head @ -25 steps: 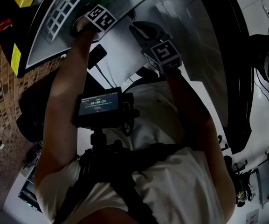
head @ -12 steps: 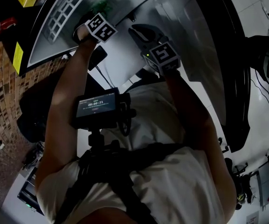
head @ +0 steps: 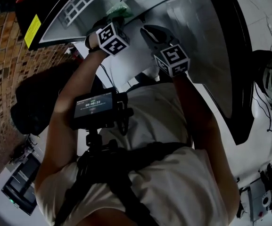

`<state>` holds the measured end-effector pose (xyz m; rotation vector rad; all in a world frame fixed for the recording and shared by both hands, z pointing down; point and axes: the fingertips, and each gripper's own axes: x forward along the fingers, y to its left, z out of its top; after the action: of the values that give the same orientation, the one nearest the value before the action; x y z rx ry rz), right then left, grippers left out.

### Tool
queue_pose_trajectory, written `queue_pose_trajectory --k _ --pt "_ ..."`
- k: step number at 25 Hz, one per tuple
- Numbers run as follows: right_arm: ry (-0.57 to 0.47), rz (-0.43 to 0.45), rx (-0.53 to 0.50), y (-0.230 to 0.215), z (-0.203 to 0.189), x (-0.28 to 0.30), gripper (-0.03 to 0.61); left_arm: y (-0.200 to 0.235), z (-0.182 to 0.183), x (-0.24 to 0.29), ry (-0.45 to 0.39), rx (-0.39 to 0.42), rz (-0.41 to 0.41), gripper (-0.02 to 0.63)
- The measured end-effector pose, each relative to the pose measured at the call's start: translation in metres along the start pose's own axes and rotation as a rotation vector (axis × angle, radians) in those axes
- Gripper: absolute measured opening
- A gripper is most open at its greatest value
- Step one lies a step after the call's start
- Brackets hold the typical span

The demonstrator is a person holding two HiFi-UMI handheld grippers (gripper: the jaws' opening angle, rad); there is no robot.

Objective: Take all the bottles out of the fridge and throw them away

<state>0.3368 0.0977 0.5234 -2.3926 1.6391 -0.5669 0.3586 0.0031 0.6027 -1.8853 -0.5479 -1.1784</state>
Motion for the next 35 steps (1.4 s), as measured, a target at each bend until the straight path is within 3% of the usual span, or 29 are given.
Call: queue_pose_trajectory --k 4,13,22,30,35 --pt "0.014 0.0 -0.028 0.008 -0.002 -0.015 0.058 -0.018 0.007 -0.032 -0.065 -0.064 0.004 0.021" --pt "0.068 0.031 -0.133 0.068 0.009 -0.007 0.058 -0.031 -0.031 -0.101 -0.199 -0.243 0.025 0.021" --pt "0.063 0.092 -0.214 0.133 0.018 0.011 0.058 -0.04 -0.052 -0.156 -0.345 -0.309 0.072 0.021" --pt "0.067 0.181 -0.261 0.19 0.009 0.037 0.058 -0.055 -0.11 -0.183 -0.343 -0.348 0.15 0.021" --pt "0.089 0.307 -0.296 0.24 -0.001 0.064 0.058 -0.065 -0.159 -0.204 -0.325 -0.458 0.222 0.021"
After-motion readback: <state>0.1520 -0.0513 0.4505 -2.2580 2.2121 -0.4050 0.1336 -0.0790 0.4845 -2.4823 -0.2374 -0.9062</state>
